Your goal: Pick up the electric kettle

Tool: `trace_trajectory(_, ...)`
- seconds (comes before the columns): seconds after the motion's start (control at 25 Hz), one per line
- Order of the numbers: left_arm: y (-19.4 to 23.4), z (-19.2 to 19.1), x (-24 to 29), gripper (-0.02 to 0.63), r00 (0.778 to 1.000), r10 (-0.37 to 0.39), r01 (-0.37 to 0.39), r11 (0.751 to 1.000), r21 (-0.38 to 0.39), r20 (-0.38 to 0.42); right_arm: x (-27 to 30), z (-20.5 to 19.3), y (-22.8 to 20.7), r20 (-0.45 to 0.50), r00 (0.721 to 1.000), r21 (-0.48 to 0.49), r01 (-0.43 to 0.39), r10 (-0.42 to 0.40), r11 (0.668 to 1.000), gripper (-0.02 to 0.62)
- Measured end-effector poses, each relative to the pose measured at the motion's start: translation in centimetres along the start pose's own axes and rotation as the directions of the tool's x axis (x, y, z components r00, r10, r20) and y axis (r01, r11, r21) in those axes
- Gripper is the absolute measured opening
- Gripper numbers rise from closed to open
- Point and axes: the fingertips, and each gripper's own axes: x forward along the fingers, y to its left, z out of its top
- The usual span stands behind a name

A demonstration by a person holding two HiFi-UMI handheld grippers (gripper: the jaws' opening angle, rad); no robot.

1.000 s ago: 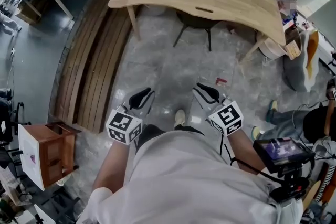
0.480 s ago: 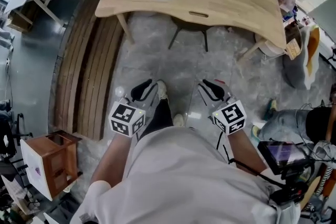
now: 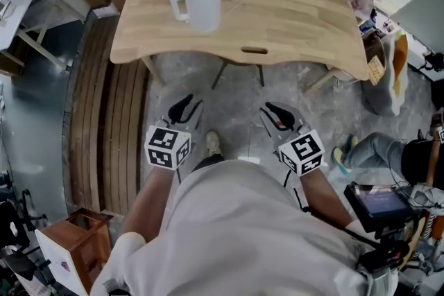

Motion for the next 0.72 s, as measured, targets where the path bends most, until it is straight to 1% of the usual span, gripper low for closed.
trace_trajectory(0.2,6.1,1.7,3.3,0.135,0.999,0.041,-0.041,0.999,0.011,-0.003,4.5,2.6,-2.0,0.009,1.000,0.005,0.023,-0.023,1.000,0.067)
trace_trajectory(0.44,11.4,3.1,7.2,0.152,0.988,0.151,-0.151,0.988,-0.016,-0.004,7.2,3.3,-5.6,-0.012,1.000,0.009,0.019,-0.019,1.000,0.067)
trace_trajectory(0.56,13.9,4.2,9.3,0.156,0.976,0.217,-0.218,0.976,-0.023,-0.004,8.7,3.8,-8.2,-0.015,1.000,0.004,-0.002,0.002,1.000,0.067)
trace_trajectory(0.72,16.7,5.2,12.3,0.170,0.944,0.328,-0.329,0.943,-0.050,-0.022,9.9,5.0,-12.5,-0.006,0.999,-0.010,-0.044,0.044,0.999,0.067)
